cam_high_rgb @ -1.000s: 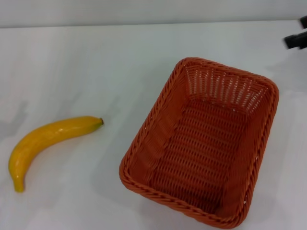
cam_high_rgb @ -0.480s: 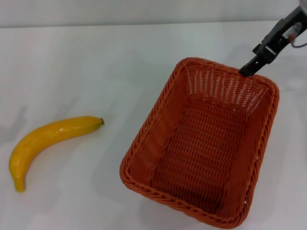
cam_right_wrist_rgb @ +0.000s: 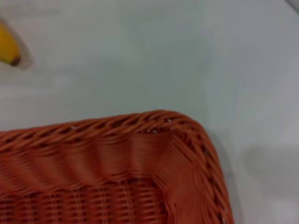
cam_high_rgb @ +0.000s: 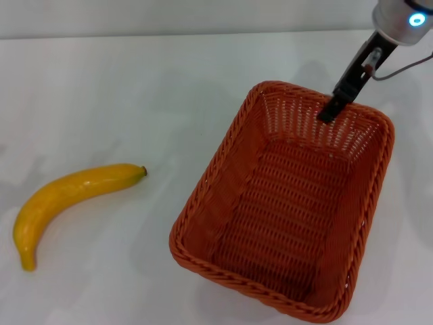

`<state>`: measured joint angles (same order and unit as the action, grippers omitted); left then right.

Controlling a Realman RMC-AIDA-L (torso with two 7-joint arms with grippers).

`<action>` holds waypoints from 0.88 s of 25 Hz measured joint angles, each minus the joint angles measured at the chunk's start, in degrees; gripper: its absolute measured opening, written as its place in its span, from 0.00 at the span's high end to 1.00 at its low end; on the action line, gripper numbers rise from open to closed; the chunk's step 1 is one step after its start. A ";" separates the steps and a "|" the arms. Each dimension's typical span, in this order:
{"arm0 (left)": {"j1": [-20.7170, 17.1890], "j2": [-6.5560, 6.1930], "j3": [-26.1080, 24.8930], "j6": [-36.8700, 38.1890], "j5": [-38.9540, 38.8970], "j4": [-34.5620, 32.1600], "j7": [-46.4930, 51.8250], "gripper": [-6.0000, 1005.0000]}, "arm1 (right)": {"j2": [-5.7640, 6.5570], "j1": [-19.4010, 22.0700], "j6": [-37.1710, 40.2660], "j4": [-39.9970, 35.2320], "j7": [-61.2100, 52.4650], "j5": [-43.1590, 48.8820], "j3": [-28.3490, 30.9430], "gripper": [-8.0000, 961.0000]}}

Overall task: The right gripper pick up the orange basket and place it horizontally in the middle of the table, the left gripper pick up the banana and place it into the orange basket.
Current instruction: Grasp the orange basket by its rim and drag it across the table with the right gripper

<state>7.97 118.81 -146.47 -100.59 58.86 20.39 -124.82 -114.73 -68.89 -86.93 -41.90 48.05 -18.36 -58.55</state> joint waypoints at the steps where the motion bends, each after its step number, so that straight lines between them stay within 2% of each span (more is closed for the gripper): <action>1: 0.28 0.01 0.02 -0.06 0.32 0.00 0.02 0.11 | 0.00 -0.31 0.45 1.11 -0.02 0.42 -0.01 0.31; 13: 5.34 0.36 0.34 0.63 4.11 -1.16 -0.05 0.11 | -0.10 0.34 5.77 8.17 0.39 2.86 -1.50 0.35; 22: 6.61 0.35 0.66 1.69 4.50 -2.08 -0.26 0.11 | -0.33 0.26 6.25 8.18 0.80 2.90 -1.74 0.37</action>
<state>14.58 119.15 -145.81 -98.90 63.37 18.31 -125.08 -115.05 -68.63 -80.67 -33.72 48.85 -15.46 -60.29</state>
